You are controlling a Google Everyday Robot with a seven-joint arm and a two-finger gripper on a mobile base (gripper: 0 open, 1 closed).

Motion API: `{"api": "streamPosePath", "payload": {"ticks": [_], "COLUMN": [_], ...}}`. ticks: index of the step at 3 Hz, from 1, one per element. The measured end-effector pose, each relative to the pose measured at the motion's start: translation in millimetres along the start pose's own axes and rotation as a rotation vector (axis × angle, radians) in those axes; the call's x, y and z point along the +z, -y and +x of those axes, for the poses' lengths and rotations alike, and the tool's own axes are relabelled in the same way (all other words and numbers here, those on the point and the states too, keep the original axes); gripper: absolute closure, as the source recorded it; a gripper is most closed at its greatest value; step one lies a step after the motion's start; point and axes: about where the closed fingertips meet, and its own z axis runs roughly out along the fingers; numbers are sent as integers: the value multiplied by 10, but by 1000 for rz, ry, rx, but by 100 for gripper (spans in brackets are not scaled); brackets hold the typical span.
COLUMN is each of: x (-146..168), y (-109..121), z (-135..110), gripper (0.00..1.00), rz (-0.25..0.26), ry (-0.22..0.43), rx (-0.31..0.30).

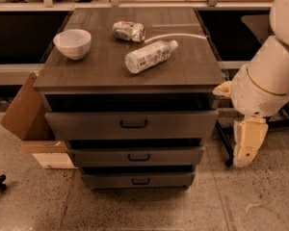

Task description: Open middle drawer

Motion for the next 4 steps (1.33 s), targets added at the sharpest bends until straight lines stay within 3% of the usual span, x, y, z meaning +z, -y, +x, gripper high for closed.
{"api": "streamPosePath", "payload": {"ticks": [2, 4], "x": [32, 516], "y": [-19, -173], "z": [-62, -263], "gripper": [0, 0], "rz": [-20, -86], "ry": [34, 163], "rx": [-31, -123]}}
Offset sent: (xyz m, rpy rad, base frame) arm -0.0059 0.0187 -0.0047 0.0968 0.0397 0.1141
